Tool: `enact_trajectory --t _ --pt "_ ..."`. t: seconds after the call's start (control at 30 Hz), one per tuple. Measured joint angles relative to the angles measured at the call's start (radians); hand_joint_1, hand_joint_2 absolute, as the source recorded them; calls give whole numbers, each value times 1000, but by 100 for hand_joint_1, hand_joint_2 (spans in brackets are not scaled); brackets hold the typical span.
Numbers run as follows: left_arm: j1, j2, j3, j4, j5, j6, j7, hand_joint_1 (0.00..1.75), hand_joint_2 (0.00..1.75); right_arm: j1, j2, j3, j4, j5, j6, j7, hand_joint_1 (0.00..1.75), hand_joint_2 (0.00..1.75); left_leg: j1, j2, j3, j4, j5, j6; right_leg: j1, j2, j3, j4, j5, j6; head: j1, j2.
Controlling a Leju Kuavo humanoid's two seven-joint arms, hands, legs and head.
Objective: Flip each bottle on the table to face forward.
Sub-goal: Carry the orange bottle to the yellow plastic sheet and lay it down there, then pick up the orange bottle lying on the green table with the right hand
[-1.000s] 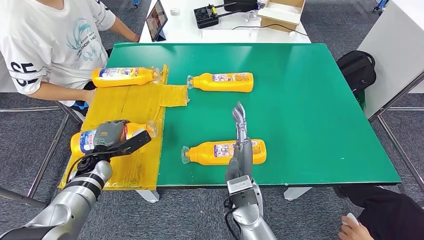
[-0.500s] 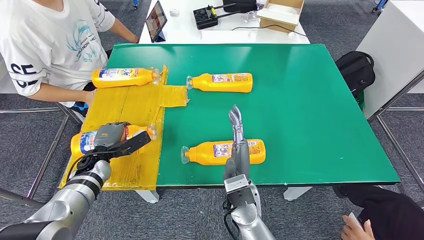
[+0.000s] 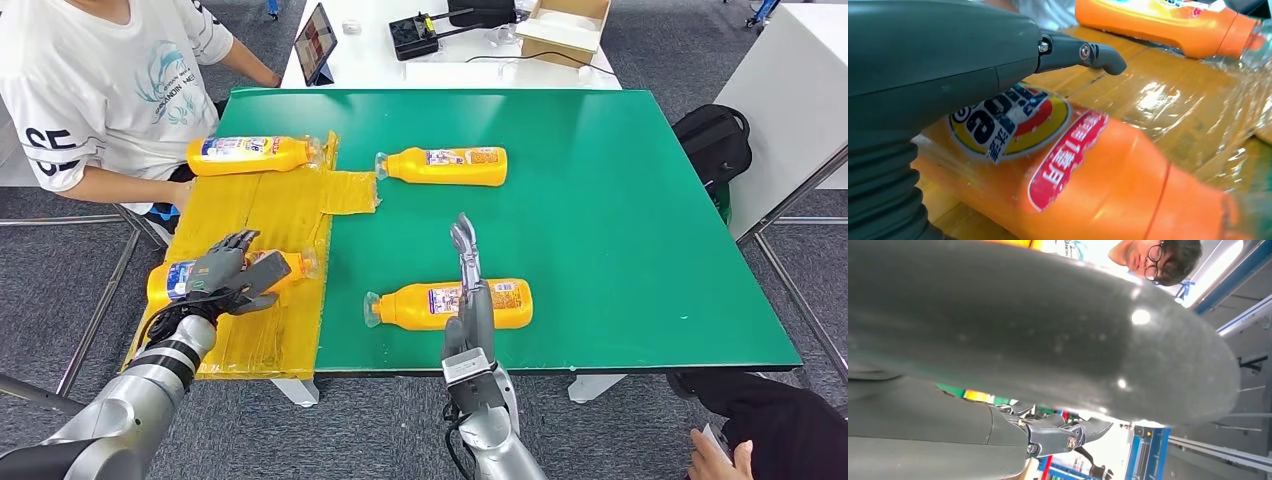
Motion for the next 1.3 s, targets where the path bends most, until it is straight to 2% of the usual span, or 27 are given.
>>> enact_trajectory --t 0.2,0.6,0.7,0.8,0.83,0.93,1.0,1.07,1.17,1.3 --pt "-8 -5 48 0 83 -62 -37 0 0 -5 3 -1 17 -4 2 2 0 0 0 0 3 0 0 0 0 0 3 0 0 0 0 0" --pt "-11 -11 74 0 141 -90 -45 0 0 -10 7 -8 40 -12 -7 2 0 0 0 0 6 0 0 0 0 0 6 0 0 0 0 0" --pt "-10 -12 88 0 200 -85 -76 0 0 -16 8 -10 48 -12 -8 2 0 0 0 0 7 0 0 0 0 0 7 0 0 0 0 0" --pt "4 -26 127 -16 325 6 -170 0 131 -17 8 -12 54 4 -11 5 0 0 0 0 7 0 0 0 0 0 6 0 0 0 0 0" --pt "15 -37 144 -32 377 66 -216 0 175 -17 8 -13 56 20 -15 12 0 44 0 0 6 0 0 0 0 0 5 0 0 0 0 0" --pt "72 -80 169 -146 552 291 -332 0 175 -17 3 -13 60 82 -24 50 0 175 0 1 4 0 0 0 0 0 3 0 1 0 0 0" --pt "126 -106 154 -278 657 427 -358 0 175 -20 -7 -13 62 121 -18 81 0 175 0 1 3 0 0 0 0 0 2 0 1 0 0 0" --pt "188 -130 135 -424 708 499 -362 0 175 -28 -25 -14 62 173 -8 127 0 175 0 1 1 0 0 0 0 1 0 0 0 0 0 0" --pt "274 -166 120 -623 727 520 -364 0 175 -46 -66 -14 62 254 6 191 0 175 0 0 -2 0 0 0 0 0 -2 0 0 0 0 0" --pt "362 -194 93 -803 783 521 -365 0 175 -64 -115 -14 64 352 15 266 0 175 0 0 -3 0 -1 0 0 0 -4 -1 0 0 0 0"
